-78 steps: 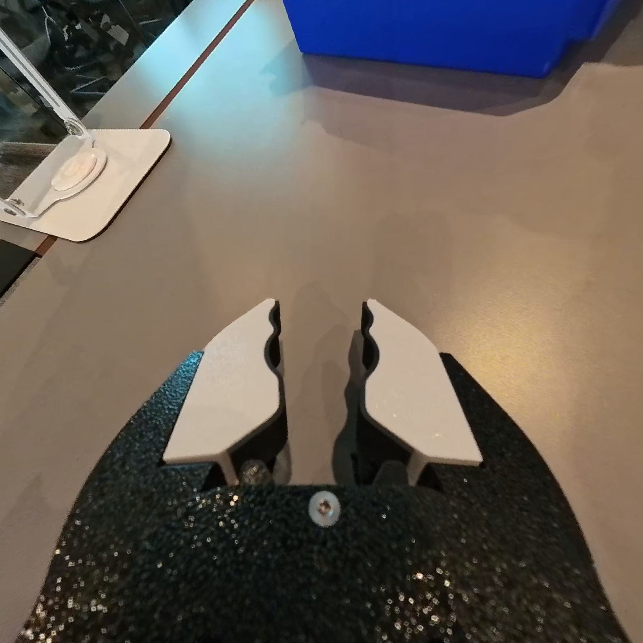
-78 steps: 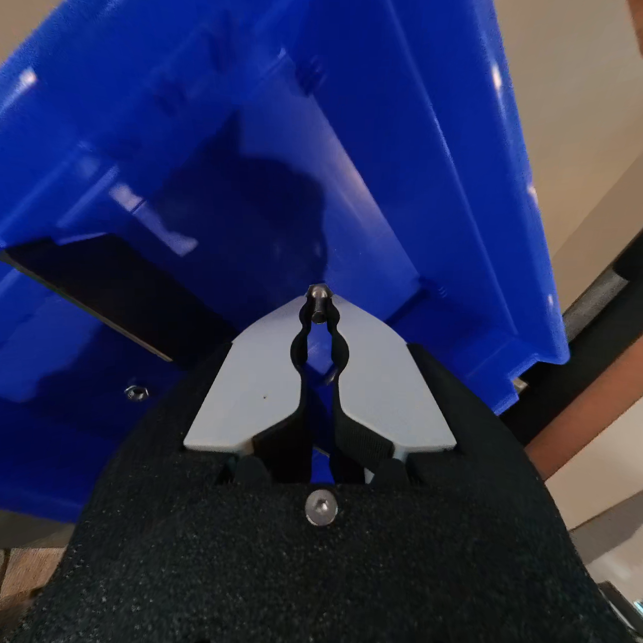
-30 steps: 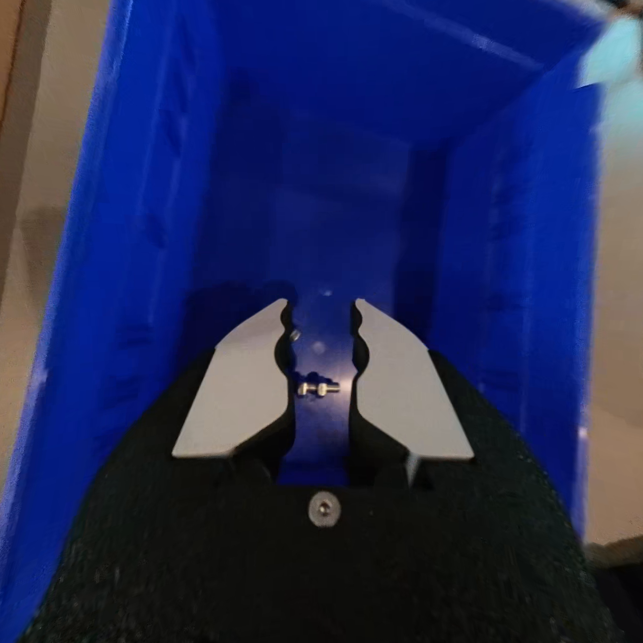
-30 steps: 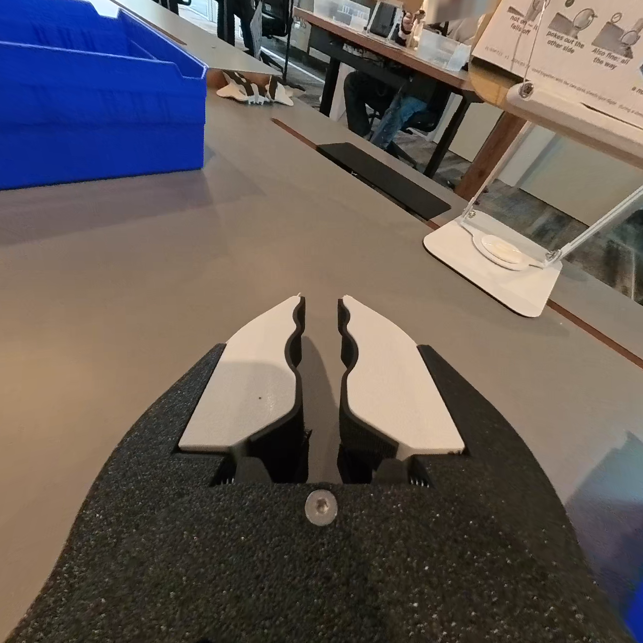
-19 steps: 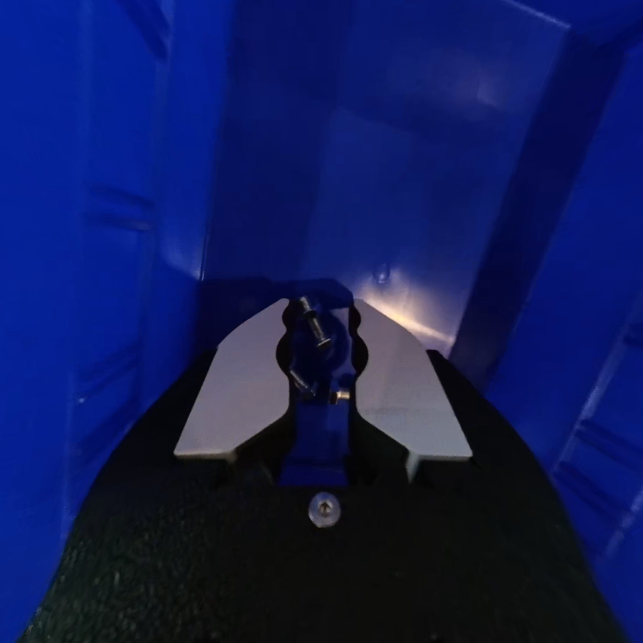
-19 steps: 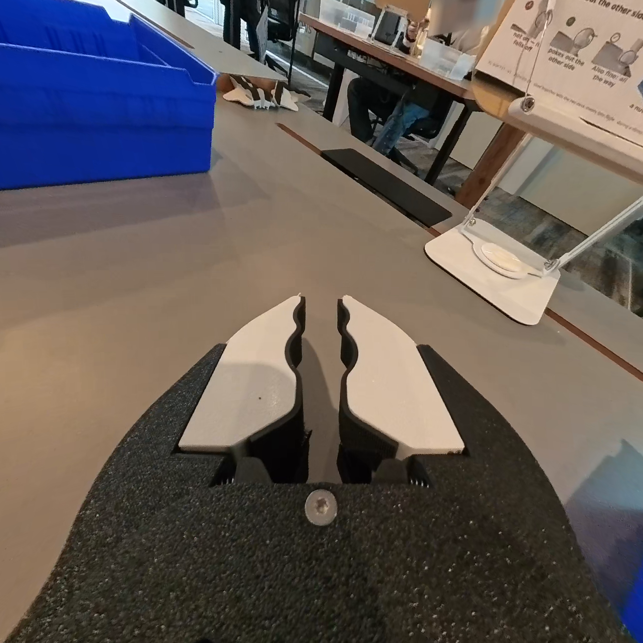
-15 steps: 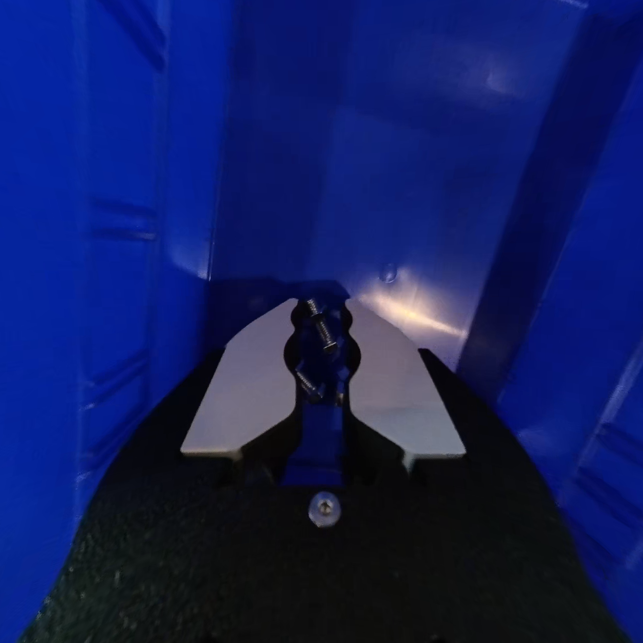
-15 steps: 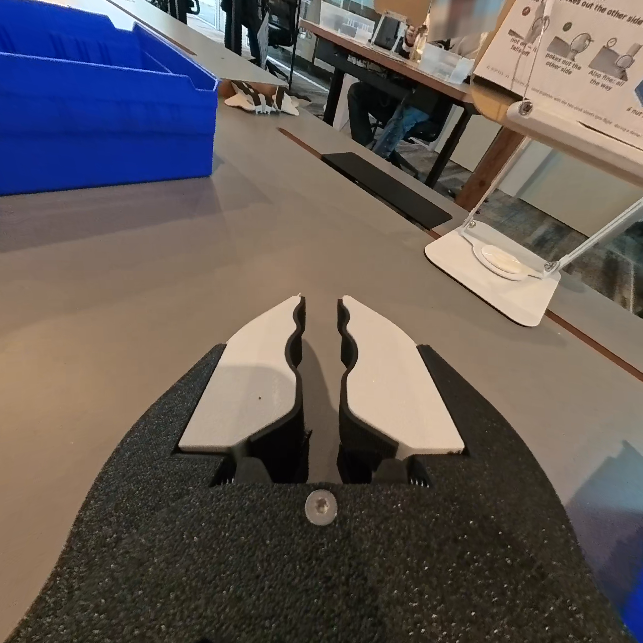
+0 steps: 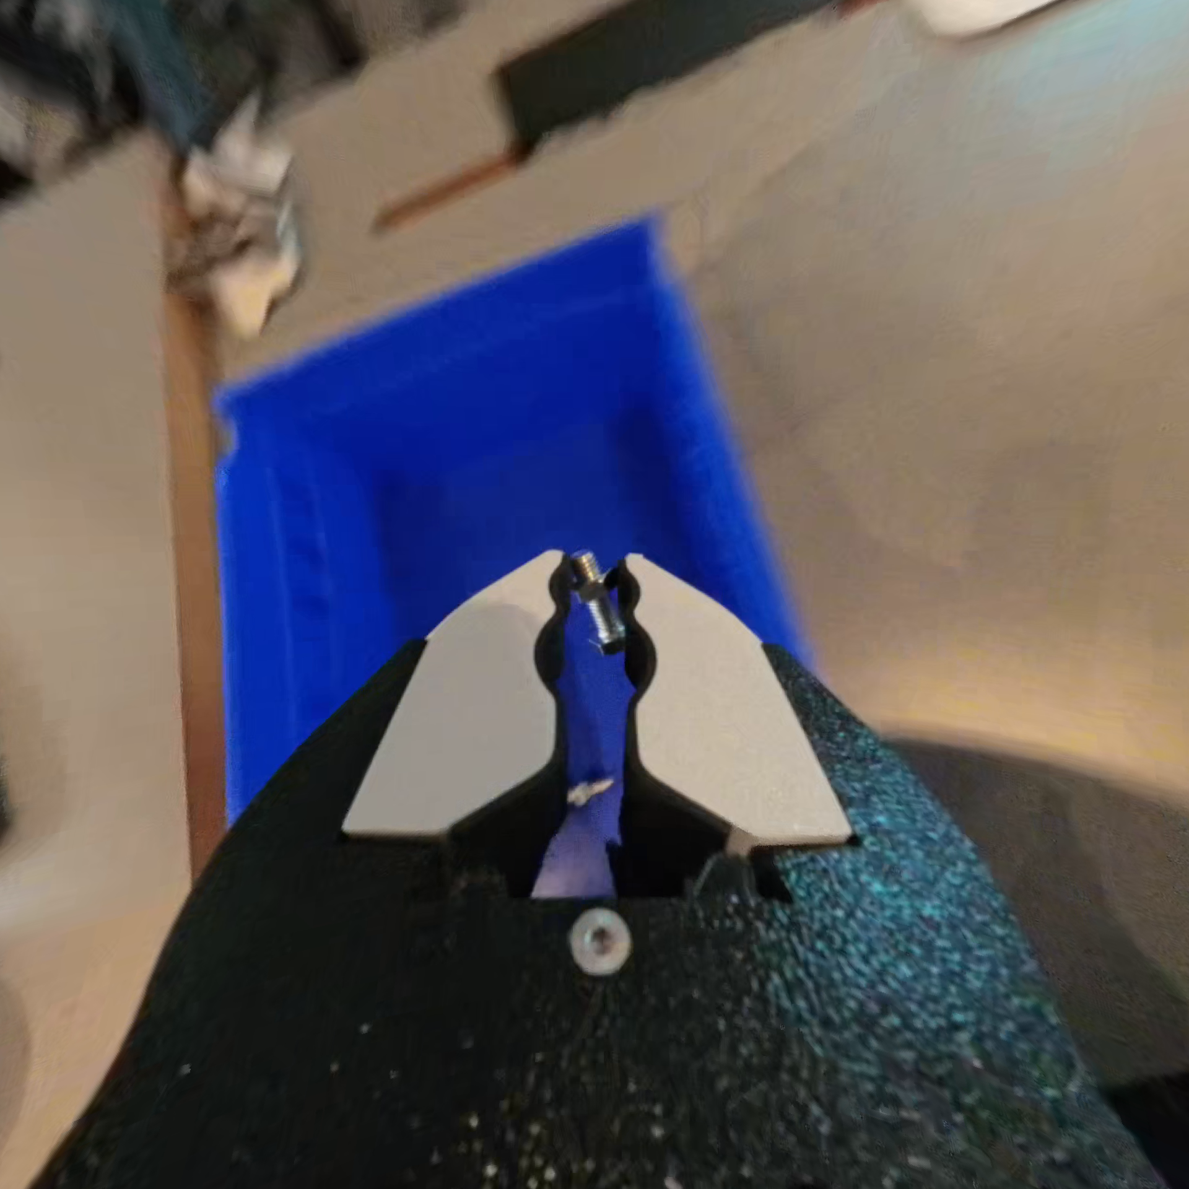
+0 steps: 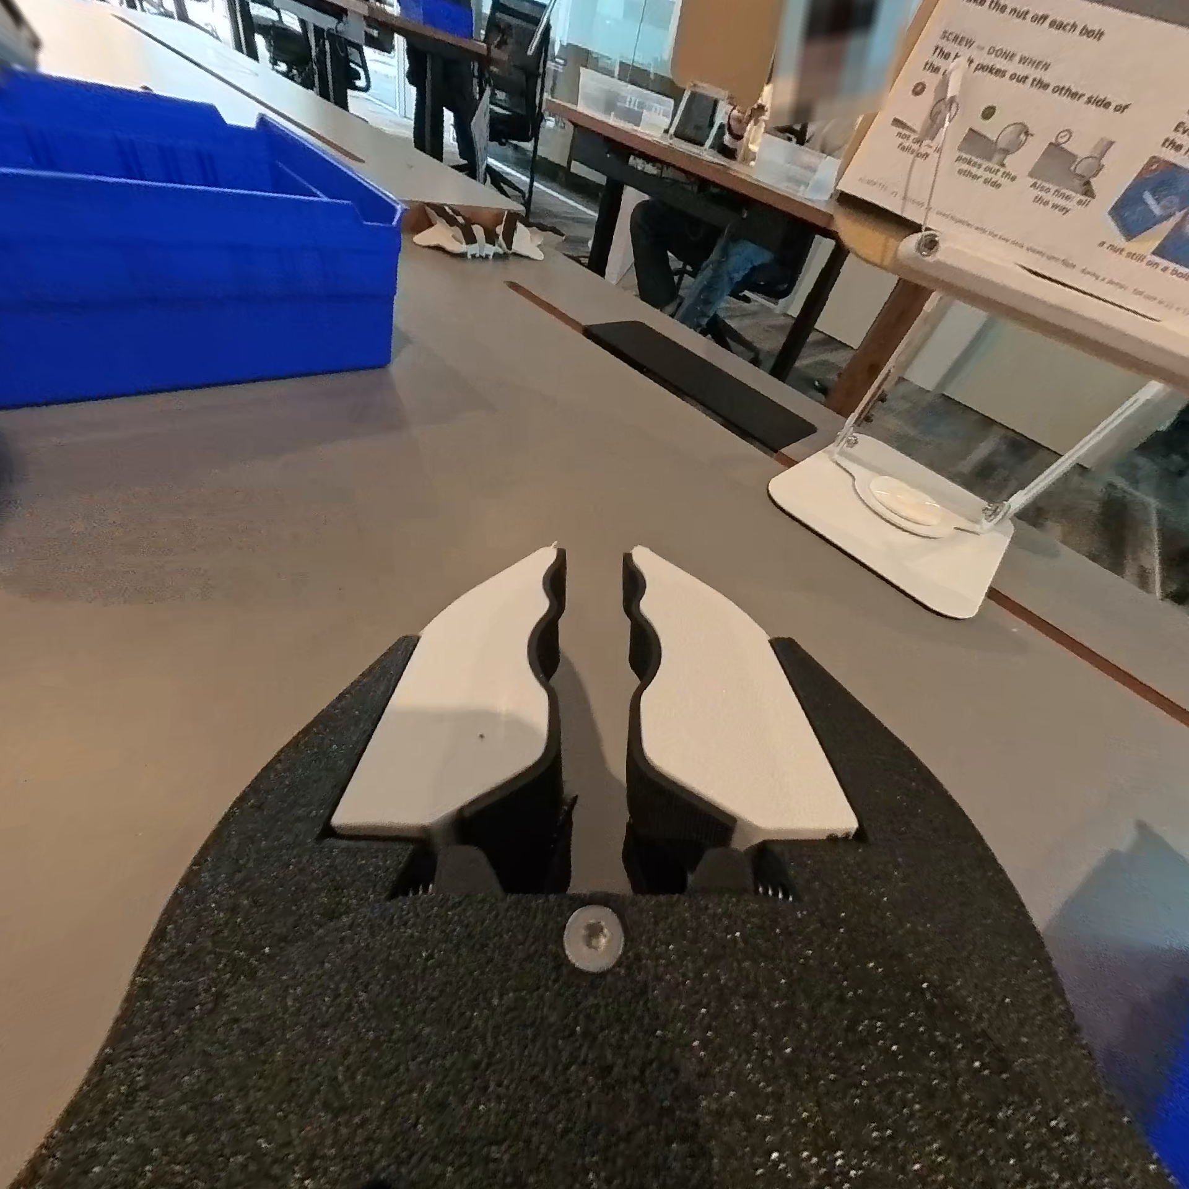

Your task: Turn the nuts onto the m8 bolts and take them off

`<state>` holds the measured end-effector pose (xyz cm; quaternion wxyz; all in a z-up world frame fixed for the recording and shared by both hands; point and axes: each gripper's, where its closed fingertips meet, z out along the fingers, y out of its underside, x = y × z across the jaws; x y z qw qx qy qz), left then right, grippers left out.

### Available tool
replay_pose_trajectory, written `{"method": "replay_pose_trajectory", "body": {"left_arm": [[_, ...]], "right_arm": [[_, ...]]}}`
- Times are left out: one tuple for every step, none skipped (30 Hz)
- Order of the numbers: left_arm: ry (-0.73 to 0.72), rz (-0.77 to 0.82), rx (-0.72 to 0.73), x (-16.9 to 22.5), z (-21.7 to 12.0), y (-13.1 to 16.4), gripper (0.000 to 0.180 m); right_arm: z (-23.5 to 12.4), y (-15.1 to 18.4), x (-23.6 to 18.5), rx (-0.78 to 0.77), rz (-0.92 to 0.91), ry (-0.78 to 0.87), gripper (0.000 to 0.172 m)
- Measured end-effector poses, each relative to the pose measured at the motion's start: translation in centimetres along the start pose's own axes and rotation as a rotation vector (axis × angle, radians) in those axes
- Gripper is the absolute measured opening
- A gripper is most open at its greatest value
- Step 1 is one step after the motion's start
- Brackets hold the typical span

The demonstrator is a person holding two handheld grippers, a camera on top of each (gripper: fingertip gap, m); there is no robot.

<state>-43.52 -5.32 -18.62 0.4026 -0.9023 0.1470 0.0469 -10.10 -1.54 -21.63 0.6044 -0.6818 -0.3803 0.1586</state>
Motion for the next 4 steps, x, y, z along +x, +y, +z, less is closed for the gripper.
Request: {"method": "replay_pose_trajectory", "body": {"left_arm": [[0.069,0.082,0.060,2.5,-0.9,-2.0,0.013],[0.137,0.166,0.103,5.3,-1.6,-3.6,0.013],[0.204,0.244,0.127,8.1,-1.8,-4.8,0.013],[0.284,0.326,0.124,11.1,-1.7,-5.2,0.013]], "right_arm": [[0.0,0.0,0.1,0.003,0.005,0.000,0.016],[0.0,0.1,0.1,0.002,0.011,0.000,0.016],[0.1,0.3,0.3,0.001,0.017,0.004,0.016],[0.1,0.4,0.5,0.001,0.022,0.008,0.016]]}}
